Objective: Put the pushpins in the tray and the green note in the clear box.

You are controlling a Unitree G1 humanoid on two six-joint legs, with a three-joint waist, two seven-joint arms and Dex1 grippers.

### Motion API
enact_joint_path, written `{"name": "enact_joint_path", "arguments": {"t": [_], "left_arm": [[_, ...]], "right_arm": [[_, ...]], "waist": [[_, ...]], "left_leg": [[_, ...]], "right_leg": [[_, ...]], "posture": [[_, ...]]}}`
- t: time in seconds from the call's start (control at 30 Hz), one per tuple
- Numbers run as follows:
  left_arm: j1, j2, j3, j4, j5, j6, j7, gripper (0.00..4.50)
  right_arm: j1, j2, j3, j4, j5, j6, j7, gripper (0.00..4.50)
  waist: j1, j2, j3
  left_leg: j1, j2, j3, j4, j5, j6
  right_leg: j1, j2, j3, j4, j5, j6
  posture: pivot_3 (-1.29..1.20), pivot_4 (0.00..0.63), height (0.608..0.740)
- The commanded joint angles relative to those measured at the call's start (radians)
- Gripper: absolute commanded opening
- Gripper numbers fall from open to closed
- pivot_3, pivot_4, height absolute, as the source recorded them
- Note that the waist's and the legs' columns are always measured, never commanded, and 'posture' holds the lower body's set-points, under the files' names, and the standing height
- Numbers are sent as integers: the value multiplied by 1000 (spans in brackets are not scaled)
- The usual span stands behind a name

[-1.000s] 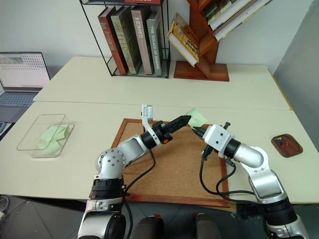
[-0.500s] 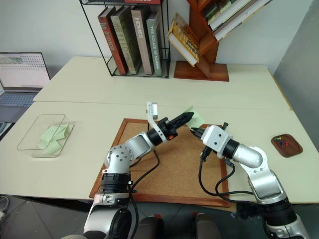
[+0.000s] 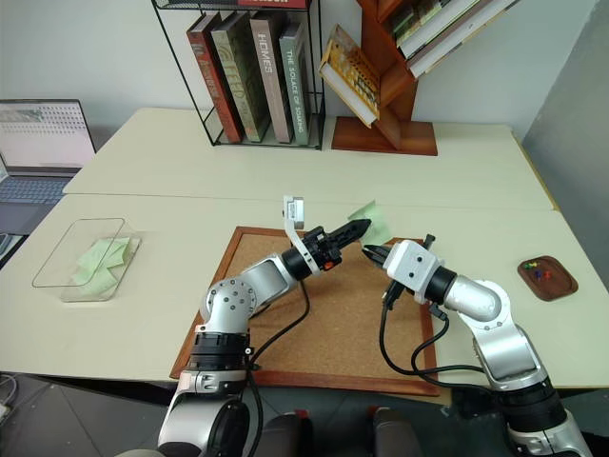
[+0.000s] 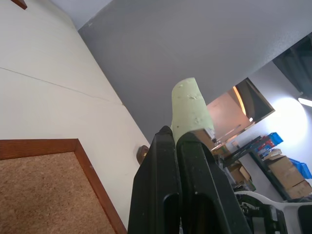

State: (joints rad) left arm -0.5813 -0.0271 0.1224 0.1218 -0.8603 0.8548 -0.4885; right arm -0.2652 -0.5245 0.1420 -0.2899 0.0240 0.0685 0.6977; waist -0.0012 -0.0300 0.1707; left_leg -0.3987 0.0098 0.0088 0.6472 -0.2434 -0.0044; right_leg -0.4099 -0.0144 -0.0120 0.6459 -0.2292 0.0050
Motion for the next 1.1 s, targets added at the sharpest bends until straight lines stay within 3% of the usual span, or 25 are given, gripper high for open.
{"name": "enact_joint_path", "arguments": {"t": [0.03,0.57,0.9,1.1], "left_arm": [[-2,-3,-1,-27,21,-47,-1,49],[-4,-4,-1,-4,91,-108,27,49],[100,180,-176,-304,184,-144,-127,49],[134,210,-207,-342,211,-167,-147,49]], "right_arm": [[-5,-3,-22,-54,17,-40,-1,0],[69,-18,-113,-173,61,-11,-46,0],[209,21,-468,-72,106,171,-281,0],[222,-13,-564,131,21,226,-427,0]], "waist": [[0,0,0],[1,0,0],[3,0,0],[1,1,0]], "left_leg": [[0,0,0,0,0,0],[0,0,0,0,0,0],[0,0,1,0,0,0],[1,0,2,0,0,0]], "right_leg": [[0,0,0,0,0,0],[0,0,0,0,0,0],[0,-4,1,0,0,0],[1,-4,2,1,0,-1]], "posture": [[0,150,740],[0,150,740],[0,150,740],[0,150,740]]}}
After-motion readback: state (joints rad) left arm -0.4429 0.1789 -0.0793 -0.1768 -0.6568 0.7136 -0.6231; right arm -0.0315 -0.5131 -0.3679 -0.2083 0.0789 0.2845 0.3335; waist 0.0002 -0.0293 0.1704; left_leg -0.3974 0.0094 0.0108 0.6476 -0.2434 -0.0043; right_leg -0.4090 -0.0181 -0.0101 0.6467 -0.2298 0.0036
